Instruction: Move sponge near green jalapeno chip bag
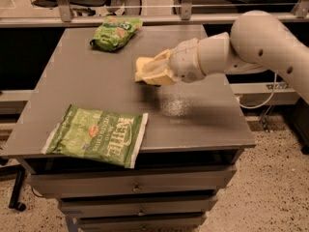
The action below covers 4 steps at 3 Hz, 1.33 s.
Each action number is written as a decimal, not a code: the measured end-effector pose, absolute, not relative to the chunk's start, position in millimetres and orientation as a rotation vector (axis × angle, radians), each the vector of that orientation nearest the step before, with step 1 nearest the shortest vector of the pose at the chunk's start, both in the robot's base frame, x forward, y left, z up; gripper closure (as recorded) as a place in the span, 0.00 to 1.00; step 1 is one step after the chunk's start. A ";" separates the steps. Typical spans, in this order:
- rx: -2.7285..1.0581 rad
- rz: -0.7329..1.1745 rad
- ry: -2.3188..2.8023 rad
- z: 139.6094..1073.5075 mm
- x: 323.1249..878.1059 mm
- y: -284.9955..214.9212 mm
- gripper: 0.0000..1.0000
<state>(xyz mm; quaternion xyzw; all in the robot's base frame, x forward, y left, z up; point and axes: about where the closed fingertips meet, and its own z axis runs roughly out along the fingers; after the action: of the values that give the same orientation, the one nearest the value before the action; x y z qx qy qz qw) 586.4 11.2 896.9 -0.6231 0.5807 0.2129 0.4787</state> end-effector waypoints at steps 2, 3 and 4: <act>-1.672 0.574 1.373 873.5 523.3 36.2 0.83; -1.706 0.562 1.373 861.2 516.6 35.6 0.59; -1.731 0.544 1.357 854.3 519.7 36.6 0.36</act>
Offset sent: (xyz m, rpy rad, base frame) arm -0.0895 0.0262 -0.0438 -0.1149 0.0476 0.1652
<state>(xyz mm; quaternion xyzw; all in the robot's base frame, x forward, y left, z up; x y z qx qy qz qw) 519.7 36.6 854.3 -0.6918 0.5425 0.2173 0.4240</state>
